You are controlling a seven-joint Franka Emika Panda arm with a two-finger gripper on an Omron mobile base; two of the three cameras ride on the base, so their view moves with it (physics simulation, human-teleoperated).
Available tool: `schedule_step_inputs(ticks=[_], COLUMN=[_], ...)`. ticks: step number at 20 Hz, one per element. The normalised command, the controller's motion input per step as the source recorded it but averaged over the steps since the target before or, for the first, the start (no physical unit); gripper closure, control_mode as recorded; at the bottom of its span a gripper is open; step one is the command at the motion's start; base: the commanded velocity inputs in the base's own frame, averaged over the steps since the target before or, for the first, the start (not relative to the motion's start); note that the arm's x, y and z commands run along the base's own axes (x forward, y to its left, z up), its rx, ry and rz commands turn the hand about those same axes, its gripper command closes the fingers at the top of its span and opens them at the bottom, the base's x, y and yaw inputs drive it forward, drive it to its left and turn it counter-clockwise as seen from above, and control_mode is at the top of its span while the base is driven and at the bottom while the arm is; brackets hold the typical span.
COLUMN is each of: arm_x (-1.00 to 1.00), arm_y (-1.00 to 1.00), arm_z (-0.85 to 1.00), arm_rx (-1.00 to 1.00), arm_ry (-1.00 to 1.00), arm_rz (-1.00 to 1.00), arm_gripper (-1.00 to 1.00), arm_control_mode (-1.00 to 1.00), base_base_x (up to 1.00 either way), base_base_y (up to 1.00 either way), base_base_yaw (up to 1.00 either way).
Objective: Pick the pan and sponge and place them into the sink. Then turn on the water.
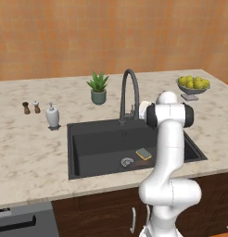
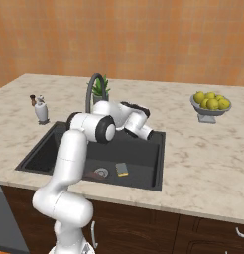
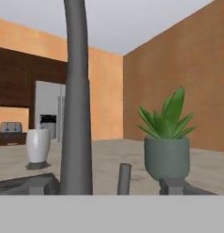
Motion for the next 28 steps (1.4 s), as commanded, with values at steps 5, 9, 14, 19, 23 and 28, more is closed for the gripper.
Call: schedule_step_inputs(ticks=[5, 9, 14, 19, 23, 28], arm_x=[0.11, 0.49, 0.6, 0.56, 0.66, 0.68], arm_y=[0.06, 0.32, 0.24, 0.07, 0.14, 0.21], arm_z=[-0.14, -0.22, -0.16, -0.2, -0.24, -0.29], arm_rx=[0.0, 0.0, 0.0, 0.0, 0.0, 0.0], arm_ry=[-0.09, 0.0, 0.0, 0.0, 0.0, 0.0], arm_rz=[0.0, -0.01, -0.02, -0.02, -0.02, -0.02], arm_gripper=[-1.0, -1.0, -1.0, -1.0, -1.0, 1.0], arm_control_mode=[-1.0, -1.0, -1.0, -1.0, -1.0, -1.0], base_base_x=[0.0, 0.0, 0.0, 0.0, 0.0, 0.0], base_base_y=[0.0, 0.0, 0.0, 0.0, 0.0, 0.0], base_base_yaw=[0.0, 0.0, 0.0, 0.0, 0.0, 0.0])
